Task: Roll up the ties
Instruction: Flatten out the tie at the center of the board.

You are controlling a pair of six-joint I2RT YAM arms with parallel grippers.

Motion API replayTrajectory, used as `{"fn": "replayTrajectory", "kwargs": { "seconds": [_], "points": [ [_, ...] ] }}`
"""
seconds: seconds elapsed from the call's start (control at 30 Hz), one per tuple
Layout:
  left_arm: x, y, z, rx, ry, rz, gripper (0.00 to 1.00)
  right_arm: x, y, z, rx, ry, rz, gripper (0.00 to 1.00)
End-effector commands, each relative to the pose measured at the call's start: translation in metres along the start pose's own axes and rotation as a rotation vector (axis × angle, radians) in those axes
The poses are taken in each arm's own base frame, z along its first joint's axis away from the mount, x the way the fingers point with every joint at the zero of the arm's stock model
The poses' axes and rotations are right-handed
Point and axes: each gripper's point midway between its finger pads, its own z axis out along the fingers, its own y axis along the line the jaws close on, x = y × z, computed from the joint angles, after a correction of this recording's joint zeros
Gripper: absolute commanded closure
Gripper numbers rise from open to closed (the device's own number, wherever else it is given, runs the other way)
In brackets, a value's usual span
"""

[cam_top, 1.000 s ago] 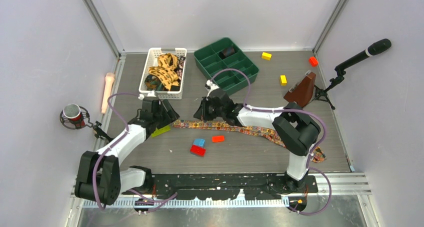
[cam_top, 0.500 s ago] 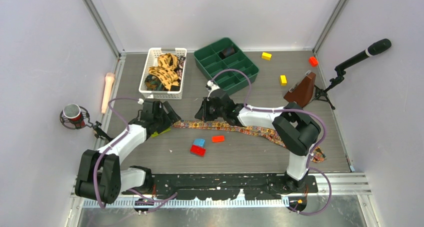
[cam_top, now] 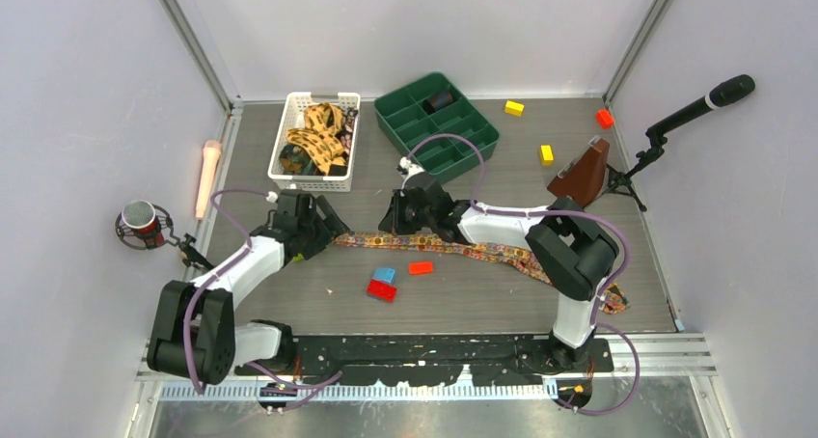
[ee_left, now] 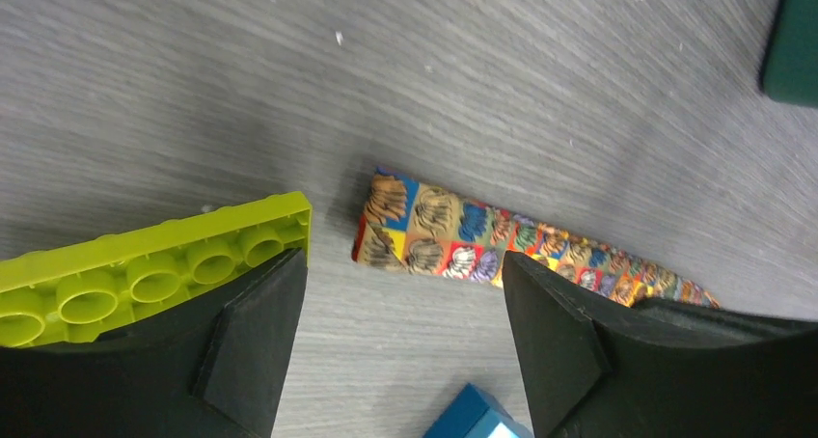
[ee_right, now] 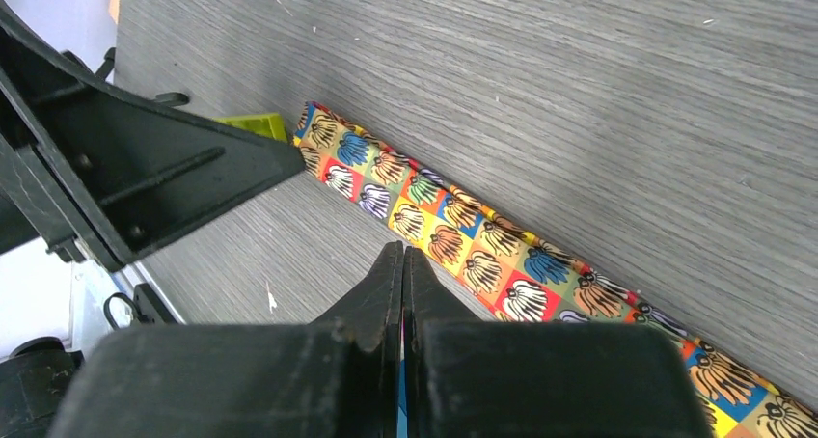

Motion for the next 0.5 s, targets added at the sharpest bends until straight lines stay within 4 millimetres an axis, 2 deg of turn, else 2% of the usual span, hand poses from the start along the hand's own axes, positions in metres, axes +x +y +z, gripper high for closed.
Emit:
{"fn": "replayTrajectory", "kwargs": {
  "seconds": [0.0, 0.13, 0.23, 0.3, 0.47],
  "points": [
    [-0.010, 0.043, 0.011, -0.195, -0.039, 0.039, 0.22, -0.010, 0.005, -0.002, 0.003, -0.030, -0.036, 1.00],
    [-0.028, 0.066, 0.011, -0.310, -0.092, 0.023, 0.22, -0.010, 0.003, -0.004, 0.011, -0.028, -0.046, 1.00],
    [-0.046, 0.069, 0.005, -0.339, -0.162, 0.013, 0.21, -0.009, 0.003, -0.005, 0.012, -0.028, -0.051, 1.00],
    [-0.057, 0.055, 0.000, -0.286, -0.198, 0.020, 0.19, -0.009, 0.003, -0.005, 0.008, -0.025, -0.055, 1.00],
    [-0.075, -0.006, -0.024, 0.009, -0.268, 0.081, 0.12, -0.008, 0.008, -0.005, -0.020, -0.021, -0.060, 1.00]
  ]
}}
